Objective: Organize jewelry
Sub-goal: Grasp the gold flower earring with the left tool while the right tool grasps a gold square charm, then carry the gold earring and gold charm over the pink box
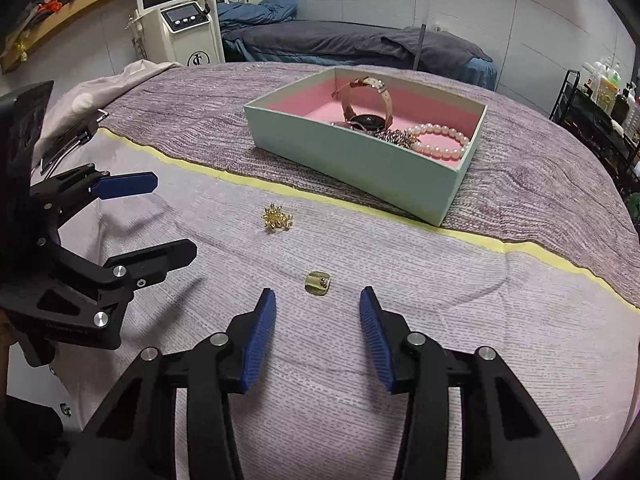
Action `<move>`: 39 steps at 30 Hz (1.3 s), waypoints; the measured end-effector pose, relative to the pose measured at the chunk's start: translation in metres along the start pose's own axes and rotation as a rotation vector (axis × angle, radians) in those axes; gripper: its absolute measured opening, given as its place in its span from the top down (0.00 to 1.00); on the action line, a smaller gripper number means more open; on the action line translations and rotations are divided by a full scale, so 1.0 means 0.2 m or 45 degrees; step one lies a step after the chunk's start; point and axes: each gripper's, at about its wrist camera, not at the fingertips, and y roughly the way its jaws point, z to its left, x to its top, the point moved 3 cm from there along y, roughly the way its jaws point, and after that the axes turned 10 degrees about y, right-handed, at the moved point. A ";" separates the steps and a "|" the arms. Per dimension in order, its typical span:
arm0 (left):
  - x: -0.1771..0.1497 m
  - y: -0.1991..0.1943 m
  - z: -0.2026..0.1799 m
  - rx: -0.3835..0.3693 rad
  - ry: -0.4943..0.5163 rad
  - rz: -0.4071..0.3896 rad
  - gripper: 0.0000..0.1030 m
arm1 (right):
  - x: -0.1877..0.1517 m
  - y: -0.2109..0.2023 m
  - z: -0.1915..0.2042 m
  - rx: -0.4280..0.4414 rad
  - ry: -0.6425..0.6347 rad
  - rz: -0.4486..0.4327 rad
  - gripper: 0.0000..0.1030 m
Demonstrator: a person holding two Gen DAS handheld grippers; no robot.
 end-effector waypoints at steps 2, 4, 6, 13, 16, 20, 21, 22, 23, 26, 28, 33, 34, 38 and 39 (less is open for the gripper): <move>0.00 0.01 0.00 0.008 0.007 0.004 0.14 | 0.01 0.01 0.01 -0.018 -0.009 -0.002 0.68; 0.01 0.02 0.00 0.012 0.007 0.008 0.14 | 0.02 0.02 0.02 -0.020 -0.007 0.001 0.72; 0.02 0.03 0.00 0.000 0.001 0.012 0.16 | 0.02 0.03 0.03 -0.019 -0.008 0.001 0.79; 0.04 0.09 -0.04 -0.041 0.028 0.047 0.31 | 0.01 0.02 0.00 0.008 0.022 -0.017 0.87; 0.06 0.11 -0.08 -0.069 0.036 0.049 0.35 | 0.01 -0.01 -0.02 0.004 0.045 -0.027 0.87; 0.12 0.15 -0.14 -0.094 0.075 0.047 0.41 | 0.00 -0.04 -0.07 -0.006 0.078 -0.035 0.87; 0.13 0.17 -0.16 -0.102 0.084 0.052 0.44 | -0.01 -0.05 -0.09 -0.004 0.087 -0.036 0.87; 0.14 0.19 -0.17 -0.112 0.092 0.061 0.49 | -0.02 -0.06 -0.10 -0.003 0.092 -0.037 0.87; 0.16 0.20 -0.19 -0.115 0.097 0.068 0.51 | -0.02 -0.07 -0.11 -0.006 0.096 -0.039 0.87; 0.19 0.23 -0.20 -0.104 0.093 0.072 0.53 | -0.05 -0.09 -0.14 -0.005 0.114 -0.044 0.87; 0.20 0.25 -0.20 -0.126 0.071 0.073 0.60 | -0.06 -0.10 -0.15 -0.005 0.121 -0.045 0.87; 0.21 0.25 -0.20 -0.166 0.044 0.065 0.77 | -0.06 -0.10 -0.16 0.009 0.135 -0.050 0.87; 0.21 0.25 -0.20 -0.176 0.032 0.063 0.81 | -0.06 -0.10 -0.16 0.010 0.134 -0.051 0.87; 0.20 0.24 -0.19 -0.178 0.005 0.048 0.84 | -0.07 -0.10 -0.16 0.016 0.126 -0.060 0.87; 0.20 0.23 -0.19 -0.182 -0.007 0.045 0.84 | -0.07 -0.11 -0.16 0.019 0.124 -0.064 0.87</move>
